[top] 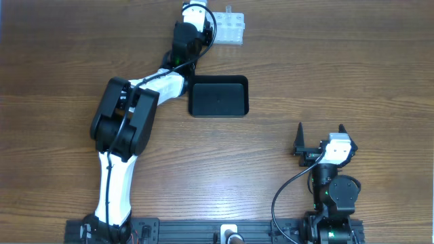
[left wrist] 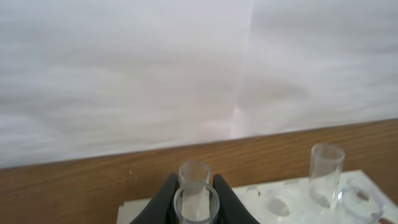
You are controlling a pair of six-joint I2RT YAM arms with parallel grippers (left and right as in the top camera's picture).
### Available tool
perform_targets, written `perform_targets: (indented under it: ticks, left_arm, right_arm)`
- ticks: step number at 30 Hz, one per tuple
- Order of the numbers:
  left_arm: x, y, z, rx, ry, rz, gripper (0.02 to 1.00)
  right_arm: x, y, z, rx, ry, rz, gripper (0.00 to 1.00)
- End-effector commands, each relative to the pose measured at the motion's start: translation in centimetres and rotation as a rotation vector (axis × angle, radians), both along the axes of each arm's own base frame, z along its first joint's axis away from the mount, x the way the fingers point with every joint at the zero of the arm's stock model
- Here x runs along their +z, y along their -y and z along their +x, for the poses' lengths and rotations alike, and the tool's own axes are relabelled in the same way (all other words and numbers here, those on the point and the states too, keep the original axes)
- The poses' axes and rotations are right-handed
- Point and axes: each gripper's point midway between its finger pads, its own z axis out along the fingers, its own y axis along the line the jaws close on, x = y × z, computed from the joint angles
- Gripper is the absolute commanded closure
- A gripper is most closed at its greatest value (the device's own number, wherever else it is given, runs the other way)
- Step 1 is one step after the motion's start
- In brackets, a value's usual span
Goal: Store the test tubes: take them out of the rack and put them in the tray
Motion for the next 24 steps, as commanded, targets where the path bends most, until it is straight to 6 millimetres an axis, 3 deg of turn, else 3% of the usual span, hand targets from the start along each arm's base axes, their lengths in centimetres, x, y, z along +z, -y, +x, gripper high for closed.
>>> perform_targets:
  ticks: [1, 8, 14, 19, 24]
  left_arm:
    - [4.9, -0.9, 0.1, 0.024, 0.083, -0.002, 0.978]
    - [8.5, -1.3, -0.3, 0.035, 0.141, -0.002, 0.978]
    - [12.9, -1.6, -1.1, 0.037, 0.207, -0.029, 0.98]
    - [16.8, -2.0, -2.4, 0.036, 0.24, -0.016, 0.98]
    - [18.7, -2.3, -4.3, 0.024, 0.163, 0.015, 0.978]
  right_arm:
    - [-0.2, -0.2, 0.0, 0.011, -0.001, -0.001, 0.007]
    - [-0.2, -0.2, 0.0, 0.011, -0.001, -0.001, 0.009]
    - [-0.2, -0.2, 0.0, 0.01, -0.001, -0.001, 0.009]
    - [-0.2, -0.2, 0.0, 0.011, -0.002, -0.001, 0.009]
    - [-0.2, -0.2, 0.0, 0.011, -0.001, -0.001, 0.009]
